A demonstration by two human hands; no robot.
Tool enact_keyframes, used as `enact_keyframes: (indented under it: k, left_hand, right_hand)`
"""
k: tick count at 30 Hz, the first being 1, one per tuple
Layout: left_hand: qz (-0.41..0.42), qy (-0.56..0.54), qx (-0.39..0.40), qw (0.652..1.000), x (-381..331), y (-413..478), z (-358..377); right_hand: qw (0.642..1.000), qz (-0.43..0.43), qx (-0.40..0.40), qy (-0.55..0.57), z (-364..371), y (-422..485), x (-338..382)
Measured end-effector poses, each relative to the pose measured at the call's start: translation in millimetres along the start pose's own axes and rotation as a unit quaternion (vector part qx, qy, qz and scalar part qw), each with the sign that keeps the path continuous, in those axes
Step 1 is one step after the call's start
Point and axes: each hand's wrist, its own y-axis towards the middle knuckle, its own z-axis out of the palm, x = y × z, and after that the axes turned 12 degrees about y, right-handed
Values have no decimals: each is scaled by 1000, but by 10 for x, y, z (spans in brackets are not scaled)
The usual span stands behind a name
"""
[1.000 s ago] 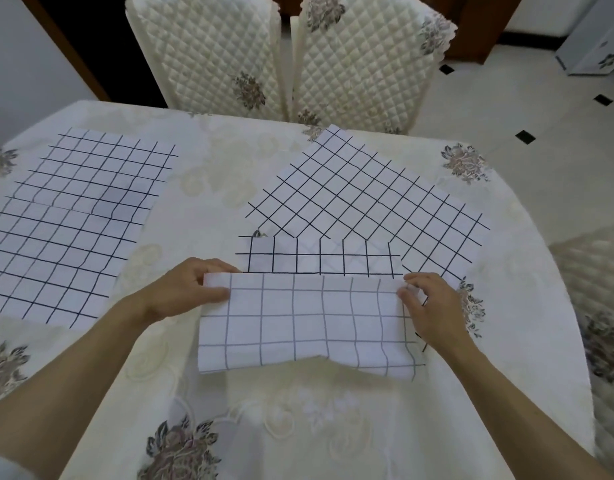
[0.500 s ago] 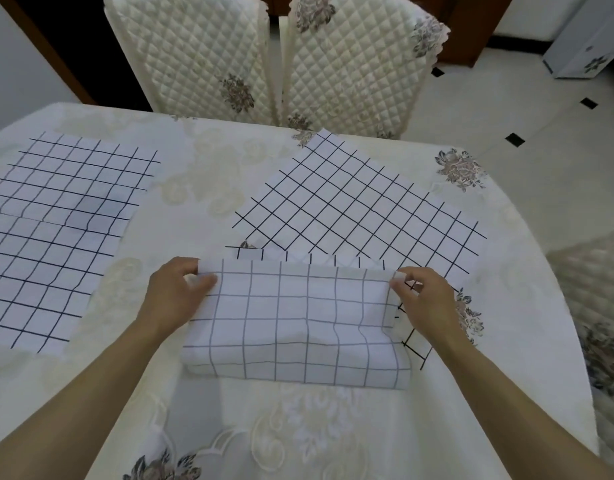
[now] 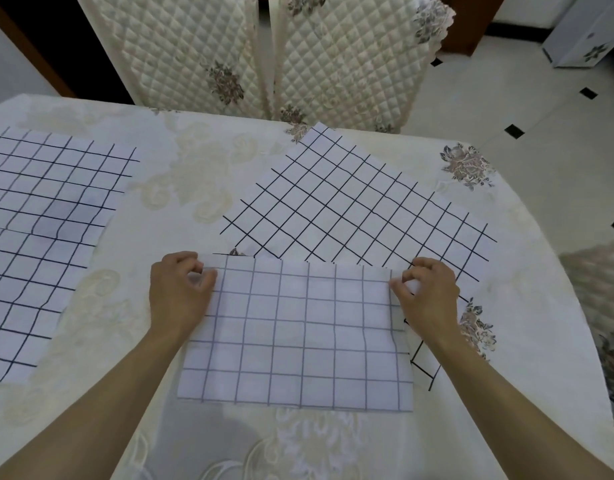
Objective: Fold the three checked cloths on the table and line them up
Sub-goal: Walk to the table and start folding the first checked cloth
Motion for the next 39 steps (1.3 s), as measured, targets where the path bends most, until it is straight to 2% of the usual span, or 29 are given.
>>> enact_keyframes:
  k: [10, 16, 21, 26, 30, 34, 39]
  left_hand:
    - [-2, 3, -28, 1000, -29, -38, 16]
    - [-44, -23, -61, 997, -71, -421, -177]
    - [74, 26, -34, 996, -75, -987, -187]
    - [148, 88, -9, 985, -206, -1497, -49]
    - [192, 183, 40, 963, -302, -1896, 196]
    - [173, 211, 62, 960, -254, -2021, 303]
    - [113, 202, 44, 972, -85, -1949, 235]
  right_hand:
    - [999, -6, -15, 44, -29, -19, 93]
    - [997, -44, -20, 63, -102, -255, 183]
    - [993, -95, 21, 63, 63, -792, 180]
    - [980, -175, 76, 51, 312, -1407, 272]
    - [978, -171, 118, 14, 523, -1786, 264]
    - [987, -128, 97, 18, 567, -1924, 205]
    - [991, -122, 55, 25, 391, -1865, 42]
